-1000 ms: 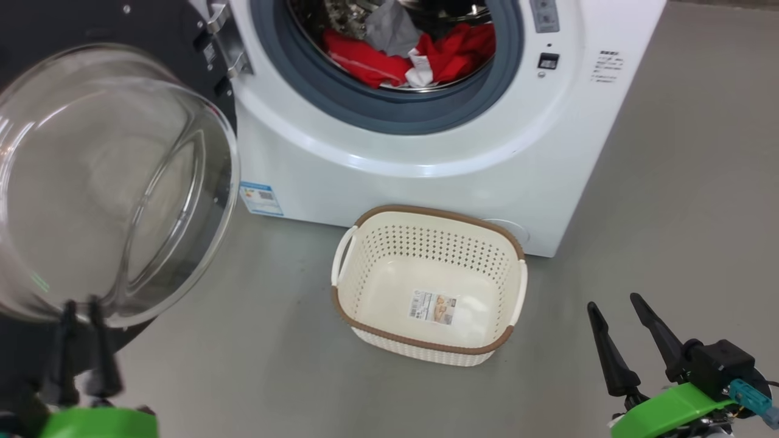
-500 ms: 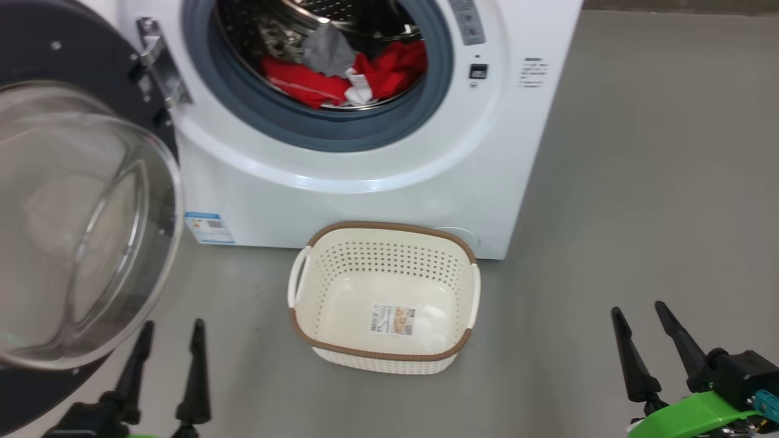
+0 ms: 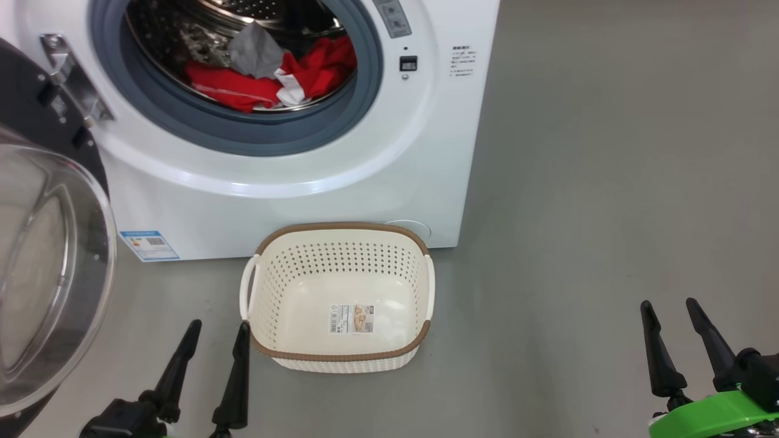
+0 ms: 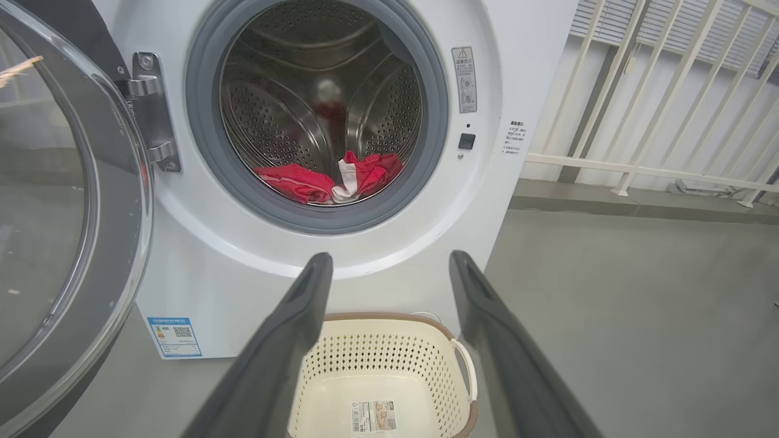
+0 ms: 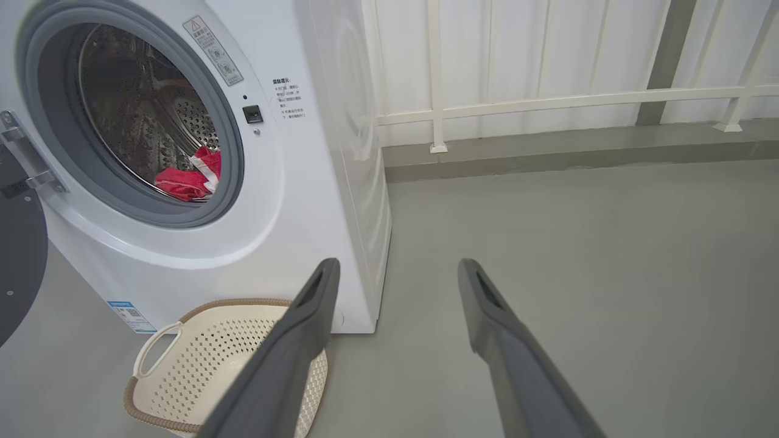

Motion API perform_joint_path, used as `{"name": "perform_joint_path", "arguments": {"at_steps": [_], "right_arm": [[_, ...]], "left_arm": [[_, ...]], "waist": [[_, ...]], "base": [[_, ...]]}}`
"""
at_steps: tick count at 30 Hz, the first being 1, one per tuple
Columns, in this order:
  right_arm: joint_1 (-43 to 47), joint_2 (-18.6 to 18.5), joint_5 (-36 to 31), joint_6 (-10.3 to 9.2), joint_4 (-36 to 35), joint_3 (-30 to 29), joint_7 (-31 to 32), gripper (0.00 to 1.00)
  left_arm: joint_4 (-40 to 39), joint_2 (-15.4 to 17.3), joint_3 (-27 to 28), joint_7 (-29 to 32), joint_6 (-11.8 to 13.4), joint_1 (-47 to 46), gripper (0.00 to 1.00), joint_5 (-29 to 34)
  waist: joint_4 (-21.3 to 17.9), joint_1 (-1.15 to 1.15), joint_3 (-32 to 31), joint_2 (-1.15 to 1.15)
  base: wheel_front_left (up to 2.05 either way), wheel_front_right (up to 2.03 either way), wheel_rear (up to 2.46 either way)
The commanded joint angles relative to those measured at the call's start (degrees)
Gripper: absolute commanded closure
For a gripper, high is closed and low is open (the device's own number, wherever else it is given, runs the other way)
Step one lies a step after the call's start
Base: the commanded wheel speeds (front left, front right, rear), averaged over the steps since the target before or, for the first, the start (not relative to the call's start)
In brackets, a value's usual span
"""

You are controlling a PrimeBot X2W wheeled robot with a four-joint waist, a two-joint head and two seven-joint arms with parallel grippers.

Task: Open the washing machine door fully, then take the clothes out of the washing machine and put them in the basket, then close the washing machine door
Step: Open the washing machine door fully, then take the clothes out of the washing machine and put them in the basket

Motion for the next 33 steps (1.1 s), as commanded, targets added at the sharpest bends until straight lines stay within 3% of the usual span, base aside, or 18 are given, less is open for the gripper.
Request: {"name": "perform_joint_path", "arguments": {"at_steps": [1,33], "right_arm": [[0.3,-0.9,0.4,0.37,-1.7,1.0,-0.5,0.00],[-0.4,-0.2,-0.1,0.37,-2.1,0.8,-0.5,0.00]], "left_arm": [[-1.3,0.8,1.7,-0.3,-0.3,-0.6,0.00,-0.2],[-1.9,1.0,0.5,-0.3,-0.3,-2.5,0.00,-2.4]], "waist": [[-0.4,0.00,0.3,0.00],[0.6,0.00,1.4,0.00]], "base": [[0.00,0.00,0.00],[0.06,-0.07,0.01]]}}
